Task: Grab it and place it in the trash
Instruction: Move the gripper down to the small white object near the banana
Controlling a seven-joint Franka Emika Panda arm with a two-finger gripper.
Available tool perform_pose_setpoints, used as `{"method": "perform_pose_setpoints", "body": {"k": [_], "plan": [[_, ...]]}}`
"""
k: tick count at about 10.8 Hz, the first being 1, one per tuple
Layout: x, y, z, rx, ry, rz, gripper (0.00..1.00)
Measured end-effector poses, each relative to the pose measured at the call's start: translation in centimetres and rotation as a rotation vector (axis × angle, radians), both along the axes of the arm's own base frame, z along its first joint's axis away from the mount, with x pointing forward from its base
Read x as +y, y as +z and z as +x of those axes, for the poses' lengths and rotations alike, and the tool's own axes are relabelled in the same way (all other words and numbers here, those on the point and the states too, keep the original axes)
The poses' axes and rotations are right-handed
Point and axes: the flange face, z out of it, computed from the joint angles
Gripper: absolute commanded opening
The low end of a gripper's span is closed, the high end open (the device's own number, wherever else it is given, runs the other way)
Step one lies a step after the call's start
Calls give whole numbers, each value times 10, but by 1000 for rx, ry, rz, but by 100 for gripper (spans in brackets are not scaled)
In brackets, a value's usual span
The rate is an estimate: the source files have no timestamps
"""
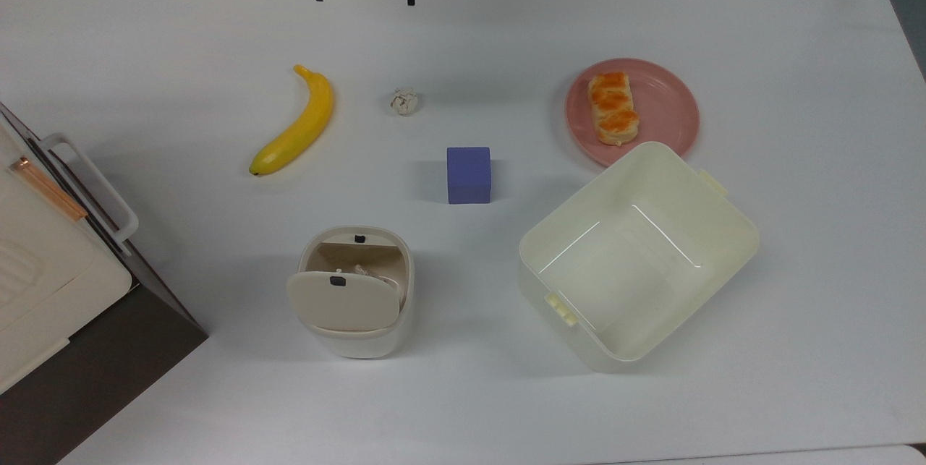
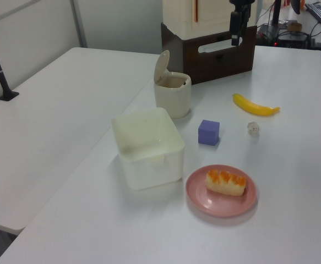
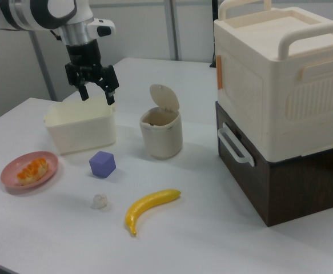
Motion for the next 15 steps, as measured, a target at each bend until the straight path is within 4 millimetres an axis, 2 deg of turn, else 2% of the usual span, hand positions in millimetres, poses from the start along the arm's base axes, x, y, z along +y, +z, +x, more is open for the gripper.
{"method": "perform_pose_setpoints", "body": {"k": [5, 8, 10, 12, 13, 15], "plan": [[15, -24, 2, 48, 32, 0, 100], [19, -58, -1, 117, 84, 27, 100], [30, -101, -4, 149, 122, 32, 100], [49, -166, -13, 154, 159, 28, 100], [55, -206, -24, 160, 184, 8, 100], [54, -245, -40, 178, 224, -24, 100]]}}
